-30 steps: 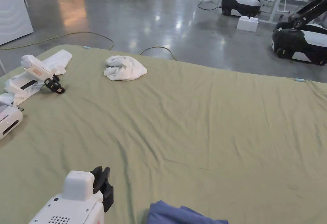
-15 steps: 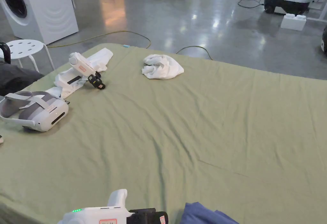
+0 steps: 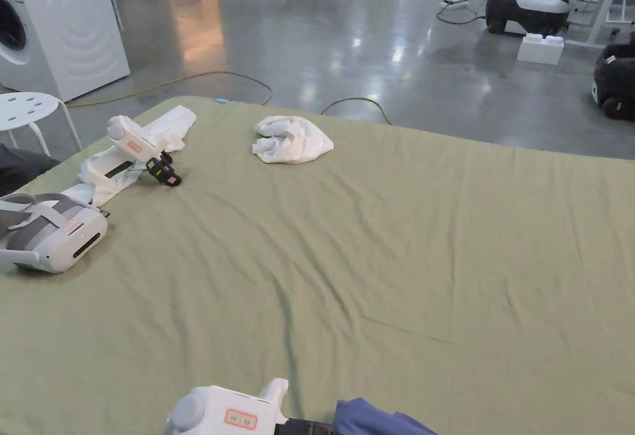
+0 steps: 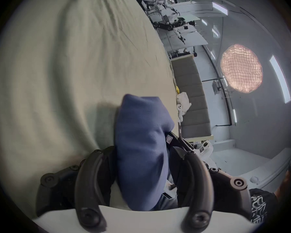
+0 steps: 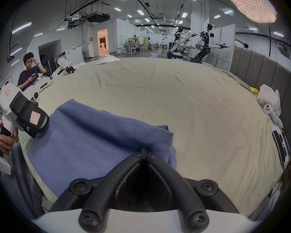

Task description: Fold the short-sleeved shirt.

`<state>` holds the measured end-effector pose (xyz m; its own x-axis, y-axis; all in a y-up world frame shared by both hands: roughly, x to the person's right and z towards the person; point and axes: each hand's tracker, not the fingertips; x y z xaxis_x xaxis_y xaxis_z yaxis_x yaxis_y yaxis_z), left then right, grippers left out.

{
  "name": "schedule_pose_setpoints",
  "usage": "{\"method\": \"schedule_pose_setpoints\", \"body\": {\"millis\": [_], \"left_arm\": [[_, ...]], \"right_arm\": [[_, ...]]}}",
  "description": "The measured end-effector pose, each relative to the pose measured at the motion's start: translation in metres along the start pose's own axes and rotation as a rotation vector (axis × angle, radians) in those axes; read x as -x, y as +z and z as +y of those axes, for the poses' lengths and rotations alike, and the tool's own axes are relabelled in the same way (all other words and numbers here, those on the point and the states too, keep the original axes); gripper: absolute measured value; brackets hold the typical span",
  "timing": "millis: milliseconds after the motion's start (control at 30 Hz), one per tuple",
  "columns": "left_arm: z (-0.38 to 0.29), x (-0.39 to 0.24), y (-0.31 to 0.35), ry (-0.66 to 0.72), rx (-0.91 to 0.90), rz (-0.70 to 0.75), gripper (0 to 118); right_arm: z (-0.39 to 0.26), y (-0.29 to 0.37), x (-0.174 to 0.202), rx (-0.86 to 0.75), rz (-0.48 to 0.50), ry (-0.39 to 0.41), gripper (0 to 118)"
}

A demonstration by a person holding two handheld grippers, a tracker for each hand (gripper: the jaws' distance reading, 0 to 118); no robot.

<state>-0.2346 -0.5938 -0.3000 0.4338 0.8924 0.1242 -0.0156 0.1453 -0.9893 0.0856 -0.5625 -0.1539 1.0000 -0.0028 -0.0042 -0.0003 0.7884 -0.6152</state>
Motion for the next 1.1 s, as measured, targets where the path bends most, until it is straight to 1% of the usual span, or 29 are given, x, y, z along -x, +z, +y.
{"method": "schedule_pose_setpoints", "body": {"millis": [67,100,200,233,267,300,333,367,400,433,633,667,700,800,867,967,1100], "left_arm": [[-0.001,-0.002,-0.011,-0.061,0.038,0.044,68],[-0.001,-0.001,-0.012,-0.046,0.02,0.029,67],[0.0,0.003,-0.016,0.073,0.0,-0.06,66],[0.0,0.004,-0.017,0.078,-0.01,-0.07,64],[-0.007,-0.011,-0.014,0.064,-0.011,-0.072,60],[-0.009,-0.015,-0.014,0.05,-0.01,-0.07,32],[-0.01,-0.018,-0.014,-0.005,-0.021,-0.04,26],[-0.012,-0.022,-0.014,0.013,-0.023,-0.032,26],[-0.004,-0.011,-0.014,0.019,-0.02,-0.042,26],[-0.005,-0.013,-0.011,0.019,-0.026,-0.079,25],[-0.015,-0.047,0.006,-0.059,-0.038,-0.095,25],[-0.007,-0.036,0.006,-0.066,-0.038,-0.101,25],[-0.006,-0.04,0.013,-0.082,-0.043,-0.095,25],[0.004,-0.047,0.05,-0.078,-0.069,-0.073,25],[0.011,-0.051,0.085,-0.085,-0.097,-0.049,25],[0.019,-0.06,0.14,-0.107,-0.146,-0.001,25],[0.028,-0.056,0.206,-0.075,-0.198,0.099,25]], "right_arm": [[0.0,0.0,-0.001,0.001,0.003,-0.003,0],[0.0,-0.001,-0.001,0.002,0.004,-0.003,0],[-0.001,0.0,-0.002,0.001,0.004,0.003,0],[-0.005,-0.004,-0.004,0.001,0.004,0.001,0],[-0.005,-0.005,-0.005,0.002,0.004,-0.003,0],[-0.005,-0.005,-0.006,0.003,0.004,-0.006,0],[-0.005,-0.005,-0.006,0.004,0.004,-0.008,0],[-0.004,-0.005,-0.005,0.004,0.005,-0.009,0],[-0.004,-0.005,-0.005,0.005,0.003,-0.008,0],[-0.004,-0.005,-0.006,0.004,0.003,-0.009,0],[0.003,0.004,-0.005,-0.016,0.019,-0.003,0],[0.008,0.008,-0.005,-0.036,0.02,-0.002,0],[0.013,0.011,-0.006,-0.056,0.02,0.001,0],[0.038,0.021,-0.011,-0.134,0.004,0.014,0],[0.062,0.023,-0.024,-0.17,0.02,-0.044,0],[0.094,0.024,-0.042,-0.221,-0.025,-0.063,0],[0.129,0.024,-0.068,-0.291,-0.078,-0.079,0]]}}
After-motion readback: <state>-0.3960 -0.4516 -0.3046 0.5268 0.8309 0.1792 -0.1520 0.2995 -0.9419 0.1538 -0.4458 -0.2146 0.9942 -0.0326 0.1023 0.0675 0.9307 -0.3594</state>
